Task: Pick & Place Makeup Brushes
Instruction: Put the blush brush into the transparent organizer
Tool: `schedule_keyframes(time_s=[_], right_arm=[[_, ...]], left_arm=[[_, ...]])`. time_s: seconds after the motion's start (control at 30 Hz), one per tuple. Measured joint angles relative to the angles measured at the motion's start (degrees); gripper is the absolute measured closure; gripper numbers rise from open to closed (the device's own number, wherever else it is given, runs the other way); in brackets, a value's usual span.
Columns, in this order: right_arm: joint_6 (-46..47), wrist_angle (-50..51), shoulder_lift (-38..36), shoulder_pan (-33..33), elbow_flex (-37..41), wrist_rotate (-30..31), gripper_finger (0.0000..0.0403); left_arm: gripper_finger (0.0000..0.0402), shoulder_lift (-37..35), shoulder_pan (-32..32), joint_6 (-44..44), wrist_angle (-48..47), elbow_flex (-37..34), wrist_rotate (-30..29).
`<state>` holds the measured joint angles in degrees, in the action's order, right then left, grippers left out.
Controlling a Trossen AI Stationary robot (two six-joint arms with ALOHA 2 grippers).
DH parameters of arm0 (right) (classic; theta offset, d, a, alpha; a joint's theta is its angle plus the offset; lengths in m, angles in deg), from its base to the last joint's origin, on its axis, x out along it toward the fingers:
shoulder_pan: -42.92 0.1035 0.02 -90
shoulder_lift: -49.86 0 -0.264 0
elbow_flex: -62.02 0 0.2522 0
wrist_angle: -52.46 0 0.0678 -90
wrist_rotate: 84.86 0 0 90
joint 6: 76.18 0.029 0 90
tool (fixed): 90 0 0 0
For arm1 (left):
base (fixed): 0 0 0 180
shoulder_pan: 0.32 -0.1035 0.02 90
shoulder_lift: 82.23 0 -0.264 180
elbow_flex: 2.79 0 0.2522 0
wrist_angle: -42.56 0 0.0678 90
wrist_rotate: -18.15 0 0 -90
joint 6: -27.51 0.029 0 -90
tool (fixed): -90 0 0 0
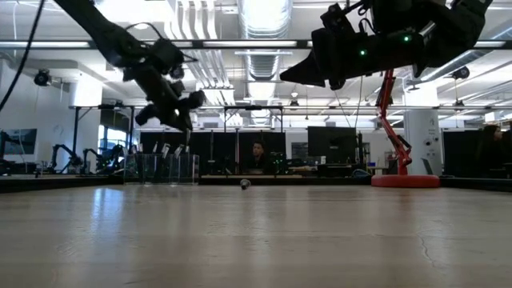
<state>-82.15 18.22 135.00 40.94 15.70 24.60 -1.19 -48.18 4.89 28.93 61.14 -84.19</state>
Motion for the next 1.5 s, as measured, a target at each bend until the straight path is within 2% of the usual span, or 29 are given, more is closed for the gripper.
schedule_keyframes(time_s=[0.13, 0.27, 0.37, 0.53, 0.7, 0.87, 1.0, 1.17, 1.5], right_arm=[[0.21, 1.44, 0.0, 0.0, 0.0, 0.02, 0.0394], [1.36, 3.32, 0.0, 0.0, 0.04, 0.03, 0.0394], [1.84, 1.87, 0.22, 0.29, 1.0, -0.07, 0.0394], [1.96, -5.51, 0.22, 0.86, 5.26, -3.25, 0.0394], [4.66, -11.78, 0.22, 1.01, 10.13, -3.4, 0.0394], [6.03, -15.56, 0.22, 1.88, 13.11, -3.21, 0.0394], [6.03, -16.1, 0.22, 3.26, 13.9, -2.91, 0.0394], [4.24, -16.19, 0.22, 4.15, 13.11, -2.87, 0.0394], [4.83, -15.29, 0.22, 4.24, 13.18, -2.86, 0.0394]], left_arm=[[0.0336, -5.31, 2.95, 3.61, -3.87, -0.69, 1.44], [0.0356, -10.6, 8.77, 6.45, -11.99, -0.81, 0.61], [0.0381, -14.05, 15.9, 7.2, -18.25, -0.81, -2.32], [0.0399, -17.95, 32.59, 4.04, -25.21, -0.81, -12.4], [0.0401, -18.83, 51.62, -6.6, -30.77, -0.81, -20.81], [0.0401, -17.77, 68.1, -24.17, -38.38, -0.81, -25.41], [0.0401, -15.87, 78.84, -37.48, -42.68, -0.81, -28.55], [0.0401, -11.99, 86.55, -48.45, -46.62, -0.15, -27.63], [0.0401, -2.77, 92.02, -64.97, -51.48, 5.33, -13.85]])
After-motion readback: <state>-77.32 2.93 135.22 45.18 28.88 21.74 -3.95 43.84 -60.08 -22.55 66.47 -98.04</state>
